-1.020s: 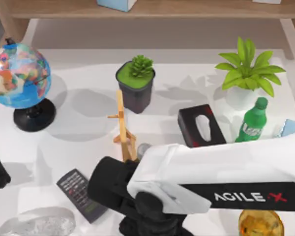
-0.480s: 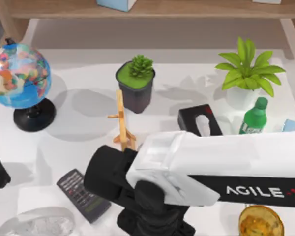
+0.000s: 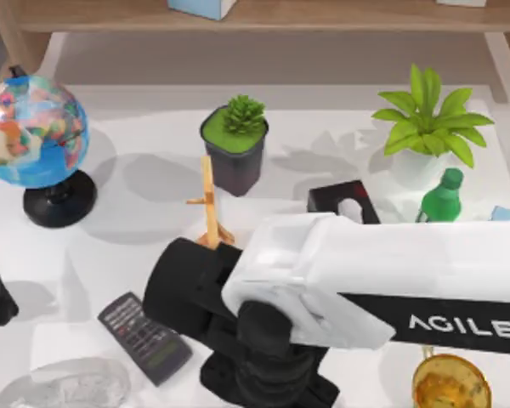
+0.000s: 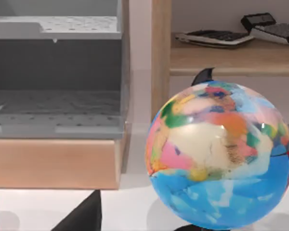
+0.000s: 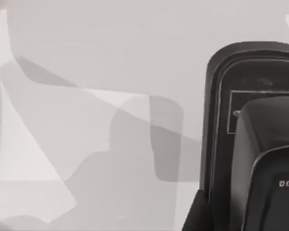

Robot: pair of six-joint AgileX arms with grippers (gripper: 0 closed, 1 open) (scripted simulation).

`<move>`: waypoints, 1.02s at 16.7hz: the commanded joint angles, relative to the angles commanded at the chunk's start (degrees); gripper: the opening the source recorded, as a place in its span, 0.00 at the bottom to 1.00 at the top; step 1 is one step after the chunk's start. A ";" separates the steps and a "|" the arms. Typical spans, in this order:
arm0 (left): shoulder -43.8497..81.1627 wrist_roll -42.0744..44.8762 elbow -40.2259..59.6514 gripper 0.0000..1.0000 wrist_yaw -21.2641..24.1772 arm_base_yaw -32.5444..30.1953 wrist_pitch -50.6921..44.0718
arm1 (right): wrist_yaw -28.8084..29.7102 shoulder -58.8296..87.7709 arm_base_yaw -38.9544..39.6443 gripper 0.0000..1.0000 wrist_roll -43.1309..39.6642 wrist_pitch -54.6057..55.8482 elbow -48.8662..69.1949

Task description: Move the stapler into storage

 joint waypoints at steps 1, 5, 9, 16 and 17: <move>0.00 0.00 0.00 1.00 0.00 0.00 0.00 | -0.01 -1.57 -0.19 0.00 -0.84 -0.84 1.01; 0.00 0.00 0.00 1.00 0.00 0.00 0.00 | -0.05 -8.24 -3.98 0.00 -6.61 -4.00 7.86; 0.00 0.00 0.00 1.00 0.00 0.00 0.00 | -0.35 -12.23 -13.60 0.00 -16.49 -5.84 17.82; 0.00 0.00 0.00 1.00 0.00 0.00 0.00 | -1.60 -10.71 -40.57 0.00 -43.04 -9.17 36.48; 0.00 0.00 0.00 1.00 0.00 0.00 0.00 | -1.83 -9.55 -44.90 0.00 -47.62 -9.90 38.84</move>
